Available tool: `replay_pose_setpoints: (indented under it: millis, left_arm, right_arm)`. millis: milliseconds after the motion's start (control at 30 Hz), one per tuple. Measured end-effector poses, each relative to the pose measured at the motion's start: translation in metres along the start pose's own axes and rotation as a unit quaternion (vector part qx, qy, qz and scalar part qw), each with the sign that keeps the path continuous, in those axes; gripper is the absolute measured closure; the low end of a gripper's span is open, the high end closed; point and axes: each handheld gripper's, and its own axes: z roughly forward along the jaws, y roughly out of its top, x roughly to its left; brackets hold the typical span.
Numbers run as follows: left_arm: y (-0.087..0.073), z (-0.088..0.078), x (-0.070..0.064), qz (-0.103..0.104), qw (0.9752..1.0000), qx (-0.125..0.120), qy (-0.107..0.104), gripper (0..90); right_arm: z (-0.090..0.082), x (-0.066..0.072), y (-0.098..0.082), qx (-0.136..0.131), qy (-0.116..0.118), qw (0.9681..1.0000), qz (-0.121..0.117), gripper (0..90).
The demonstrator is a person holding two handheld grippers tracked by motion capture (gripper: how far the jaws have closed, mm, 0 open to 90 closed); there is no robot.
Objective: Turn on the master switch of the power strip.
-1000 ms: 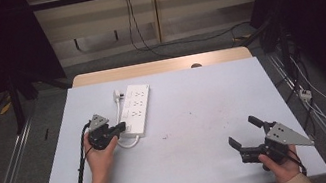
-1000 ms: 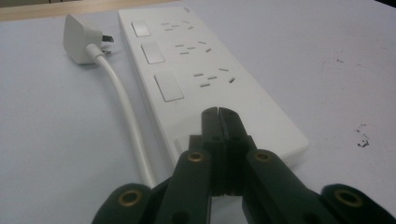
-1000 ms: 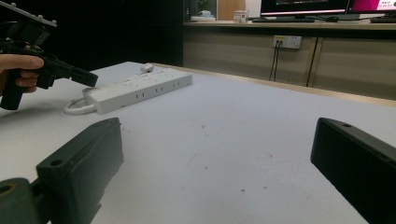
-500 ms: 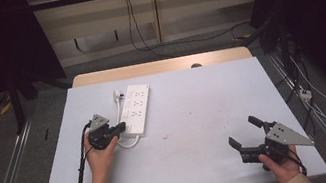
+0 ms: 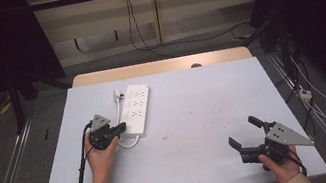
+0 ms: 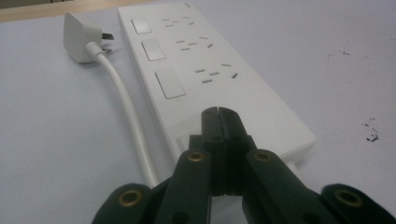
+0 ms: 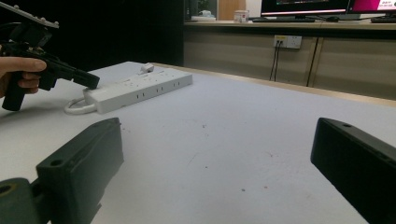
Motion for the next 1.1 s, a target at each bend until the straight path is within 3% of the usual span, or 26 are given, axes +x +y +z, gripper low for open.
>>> replay_pose_setpoints:
  millis: [633,1100]
  left_arm:
    - [-0.0005,0.0012,-0.0010,-0.002,1.0000,-0.003,-0.002,90.0]
    - [0.0001,0.0019,-0.0029,0.012,0.9999,-0.002,0.005,90.0]
  right_arm:
    - [-0.0001,0.0001,0.0001,-0.001,0.000,1.0000,0.000,2.1]
    - [-0.0002,-0.0002,0.0000,-0.001,0.001,1.0000,0.001,2.1]
